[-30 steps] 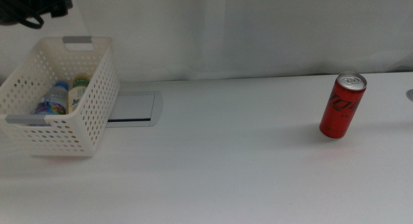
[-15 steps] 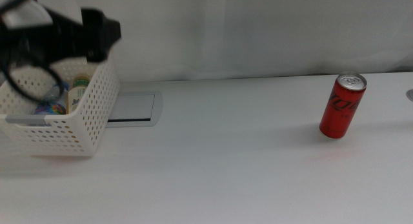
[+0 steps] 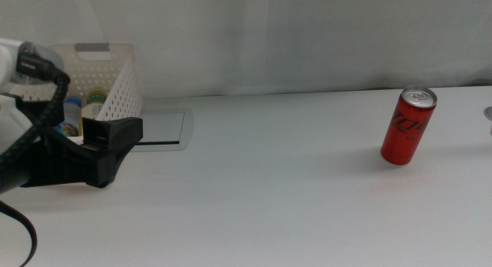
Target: Use arms to grab the bottles and put them into the dustbin to the left of the table.
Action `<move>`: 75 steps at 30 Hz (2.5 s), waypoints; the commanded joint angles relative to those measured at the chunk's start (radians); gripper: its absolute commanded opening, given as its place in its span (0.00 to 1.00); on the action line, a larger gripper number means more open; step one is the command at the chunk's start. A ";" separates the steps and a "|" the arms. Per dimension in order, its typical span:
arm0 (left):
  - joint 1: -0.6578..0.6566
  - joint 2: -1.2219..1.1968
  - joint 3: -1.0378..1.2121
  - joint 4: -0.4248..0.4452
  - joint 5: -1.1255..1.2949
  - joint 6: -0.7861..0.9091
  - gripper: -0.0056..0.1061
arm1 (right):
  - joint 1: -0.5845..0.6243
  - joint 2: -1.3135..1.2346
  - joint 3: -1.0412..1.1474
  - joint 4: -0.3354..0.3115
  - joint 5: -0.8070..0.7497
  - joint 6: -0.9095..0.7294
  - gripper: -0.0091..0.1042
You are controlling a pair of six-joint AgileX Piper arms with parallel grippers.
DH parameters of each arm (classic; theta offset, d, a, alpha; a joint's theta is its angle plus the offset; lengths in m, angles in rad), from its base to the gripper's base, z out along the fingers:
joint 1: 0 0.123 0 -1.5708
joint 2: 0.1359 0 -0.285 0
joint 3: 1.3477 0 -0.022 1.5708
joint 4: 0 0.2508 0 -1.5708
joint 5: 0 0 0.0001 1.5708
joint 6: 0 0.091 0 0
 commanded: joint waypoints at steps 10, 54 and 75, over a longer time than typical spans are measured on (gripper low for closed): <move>-0.007 -0.012 0.008 -0.009 -0.006 -0.010 0.87 | -0.005 0.244 0.067 0.188 -0.124 -0.282 0.99; -0.007 -0.012 0.008 -0.009 -0.006 -0.001 0.87 | 0.175 0.972 0.193 0.186 -1.337 -0.221 0.99; -0.007 -0.012 0.008 -0.009 -0.006 0.001 0.87 | 0.175 1.201 -0.051 0.198 -1.309 -0.191 0.99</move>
